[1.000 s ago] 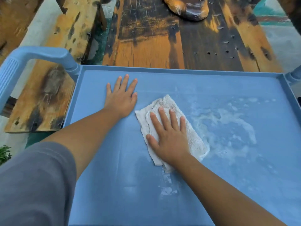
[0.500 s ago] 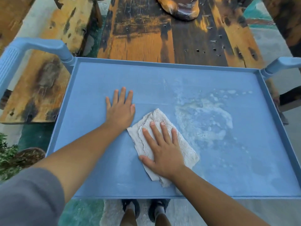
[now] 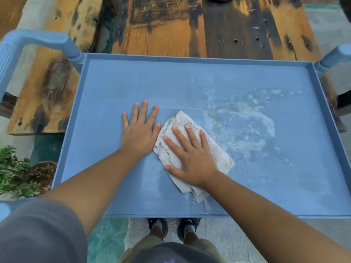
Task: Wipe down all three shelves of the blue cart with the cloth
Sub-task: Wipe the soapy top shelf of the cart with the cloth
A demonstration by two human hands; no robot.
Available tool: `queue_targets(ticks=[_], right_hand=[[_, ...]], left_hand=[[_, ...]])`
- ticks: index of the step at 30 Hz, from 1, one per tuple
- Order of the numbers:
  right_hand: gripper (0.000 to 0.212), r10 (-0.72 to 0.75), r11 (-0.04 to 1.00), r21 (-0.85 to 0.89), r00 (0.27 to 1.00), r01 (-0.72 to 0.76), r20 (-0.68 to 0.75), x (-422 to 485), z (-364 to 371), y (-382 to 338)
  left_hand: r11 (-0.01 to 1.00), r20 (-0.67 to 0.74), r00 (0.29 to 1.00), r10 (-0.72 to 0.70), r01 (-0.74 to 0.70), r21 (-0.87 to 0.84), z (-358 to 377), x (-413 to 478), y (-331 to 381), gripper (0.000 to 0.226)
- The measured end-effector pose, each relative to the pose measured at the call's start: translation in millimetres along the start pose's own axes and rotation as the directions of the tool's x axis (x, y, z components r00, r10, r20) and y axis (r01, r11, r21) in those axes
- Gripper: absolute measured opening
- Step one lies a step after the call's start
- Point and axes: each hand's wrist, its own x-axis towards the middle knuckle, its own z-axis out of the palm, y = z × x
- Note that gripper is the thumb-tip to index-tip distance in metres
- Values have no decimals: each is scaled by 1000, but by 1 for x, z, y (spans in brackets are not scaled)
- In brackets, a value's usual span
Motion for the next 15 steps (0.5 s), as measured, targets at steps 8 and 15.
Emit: queue_targets(ticks=[8,15], right_hand=[[79,-32,999,-18,999,32,20,64,-17,50],[78,80,997,-15,997,-80,0,137,-34,100]], left_hand=[[998,23,999,25,-26,54,2,-1,1,61],[987,33,991,130,-132,89,7,0,-6,63]])
